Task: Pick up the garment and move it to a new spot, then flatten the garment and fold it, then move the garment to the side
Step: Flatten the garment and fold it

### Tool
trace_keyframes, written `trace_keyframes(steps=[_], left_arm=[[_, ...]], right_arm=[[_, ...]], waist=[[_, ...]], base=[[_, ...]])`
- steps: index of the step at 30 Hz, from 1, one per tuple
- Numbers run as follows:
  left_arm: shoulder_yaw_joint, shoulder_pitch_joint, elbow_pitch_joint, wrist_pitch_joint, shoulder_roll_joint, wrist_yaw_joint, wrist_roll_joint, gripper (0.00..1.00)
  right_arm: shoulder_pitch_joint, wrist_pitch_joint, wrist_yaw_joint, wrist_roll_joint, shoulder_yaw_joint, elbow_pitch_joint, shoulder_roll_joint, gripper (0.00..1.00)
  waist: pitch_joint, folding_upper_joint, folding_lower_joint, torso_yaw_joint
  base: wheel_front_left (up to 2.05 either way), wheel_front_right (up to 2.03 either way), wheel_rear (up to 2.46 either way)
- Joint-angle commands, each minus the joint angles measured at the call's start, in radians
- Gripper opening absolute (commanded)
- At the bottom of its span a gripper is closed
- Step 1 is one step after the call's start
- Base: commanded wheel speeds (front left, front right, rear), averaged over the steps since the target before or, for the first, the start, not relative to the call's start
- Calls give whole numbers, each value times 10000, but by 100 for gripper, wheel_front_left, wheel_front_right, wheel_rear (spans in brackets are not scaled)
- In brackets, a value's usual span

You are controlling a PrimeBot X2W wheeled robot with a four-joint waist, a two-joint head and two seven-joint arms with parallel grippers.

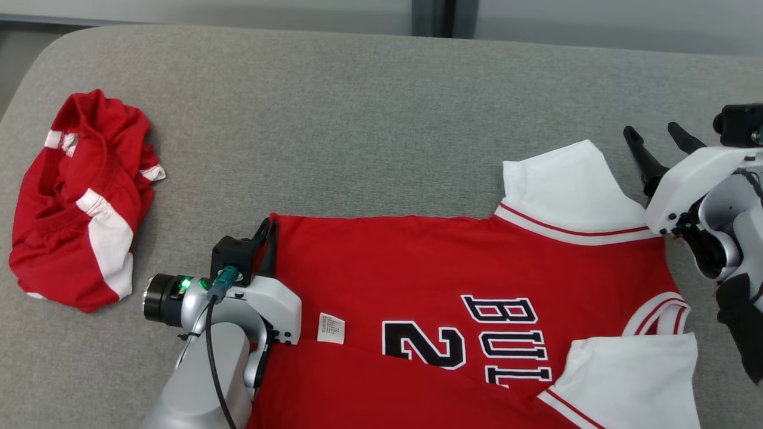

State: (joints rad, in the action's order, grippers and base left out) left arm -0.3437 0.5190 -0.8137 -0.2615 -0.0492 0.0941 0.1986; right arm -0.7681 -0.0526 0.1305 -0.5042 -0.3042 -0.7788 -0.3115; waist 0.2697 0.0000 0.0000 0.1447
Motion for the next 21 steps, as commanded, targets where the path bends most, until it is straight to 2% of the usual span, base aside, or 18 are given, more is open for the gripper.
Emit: trace_keyframes(steps=[1, 6, 10, 19, 21], left_arm=[[-218, 218, 99, -24, -30, 111, 207, 0], [-1180, 506, 300, -24, -31, 469, 899, 0], [-1731, 692, 363, -24, -35, 738, 1327, 0], [-2305, 943, 426, -24, -32, 1077, 1810, 0], [-2374, 929, 425, -25, -34, 1122, 1864, 0]], right_arm=[[-277, -245, 5, -242, -185, -257, -121, 100], [-1103, -1041, 4, -842, -1278, -1091, -568, 100], [-1559, -1272, 4, -1160, -1995, -1624, -793, 100], [-2079, -1402, 4, -1909, -3055, -2186, -951, 100], [-2099, -1392, 4, -2092, -3312, -2239, -927, 37]], waist=[[339, 0, 0, 364], [670, 0, 0, 708], [837, 0, 0, 879], [1051, 0, 0, 1041], [1073, 0, 0, 1046]], base=[[0, 0, 0], [0, 0, 0], [0, 0, 0], [0, 0, 0], [0, 0, 0]])
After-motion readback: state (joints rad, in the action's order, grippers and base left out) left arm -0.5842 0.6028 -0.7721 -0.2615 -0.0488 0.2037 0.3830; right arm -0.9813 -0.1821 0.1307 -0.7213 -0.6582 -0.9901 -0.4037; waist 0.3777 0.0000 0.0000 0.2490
